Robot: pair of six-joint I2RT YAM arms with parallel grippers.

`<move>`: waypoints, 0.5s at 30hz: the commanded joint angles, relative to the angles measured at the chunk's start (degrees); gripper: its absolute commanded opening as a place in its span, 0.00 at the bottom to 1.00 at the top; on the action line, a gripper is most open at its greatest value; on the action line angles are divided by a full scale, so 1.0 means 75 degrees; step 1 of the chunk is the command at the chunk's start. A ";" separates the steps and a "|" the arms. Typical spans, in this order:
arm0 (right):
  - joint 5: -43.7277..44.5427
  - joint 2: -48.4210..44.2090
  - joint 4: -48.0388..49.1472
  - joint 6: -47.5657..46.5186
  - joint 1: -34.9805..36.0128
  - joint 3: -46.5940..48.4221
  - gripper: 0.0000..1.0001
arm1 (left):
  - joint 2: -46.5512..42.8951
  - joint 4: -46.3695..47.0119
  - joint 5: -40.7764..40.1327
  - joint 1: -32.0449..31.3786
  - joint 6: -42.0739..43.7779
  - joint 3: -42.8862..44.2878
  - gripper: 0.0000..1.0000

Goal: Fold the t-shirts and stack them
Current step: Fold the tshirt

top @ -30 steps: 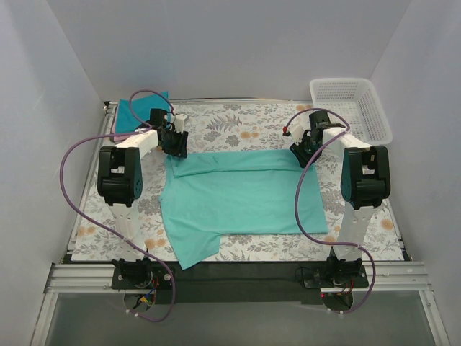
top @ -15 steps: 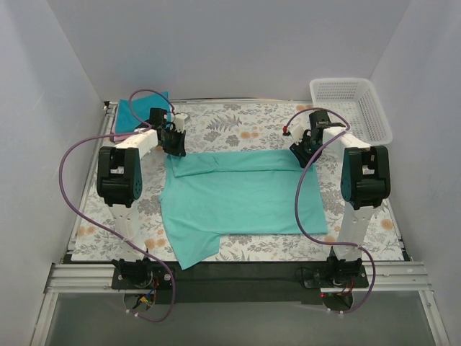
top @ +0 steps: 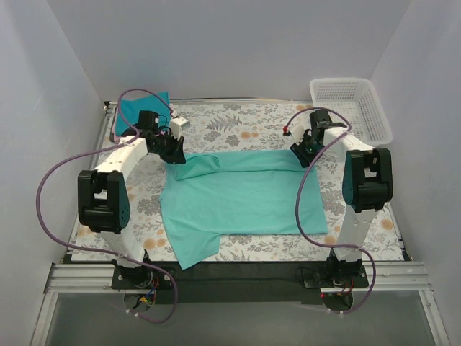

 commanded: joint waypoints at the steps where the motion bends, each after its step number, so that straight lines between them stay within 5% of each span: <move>1: 0.0030 -0.0484 -0.0117 -0.0166 0.0035 -0.0134 0.37 | -0.0763 -0.0697 0.0715 -0.0026 0.0783 -0.0643 0.00; 6: 0.0229 -0.0566 -0.0128 -0.0353 0.0024 -0.0415 0.37 | -0.1022 -0.1553 0.1360 -0.0142 0.1687 -0.1370 0.00; 12: 0.0311 -0.0730 -0.0234 -0.0599 0.0012 -0.0615 0.36 | -0.0953 -0.1249 0.0800 -0.0471 0.1770 -0.2191 0.00; 15: 0.0404 -0.0836 -0.0398 -0.0693 0.0024 -0.0522 0.36 | -0.0940 -0.1342 0.0658 -0.0471 0.1700 -0.2111 0.16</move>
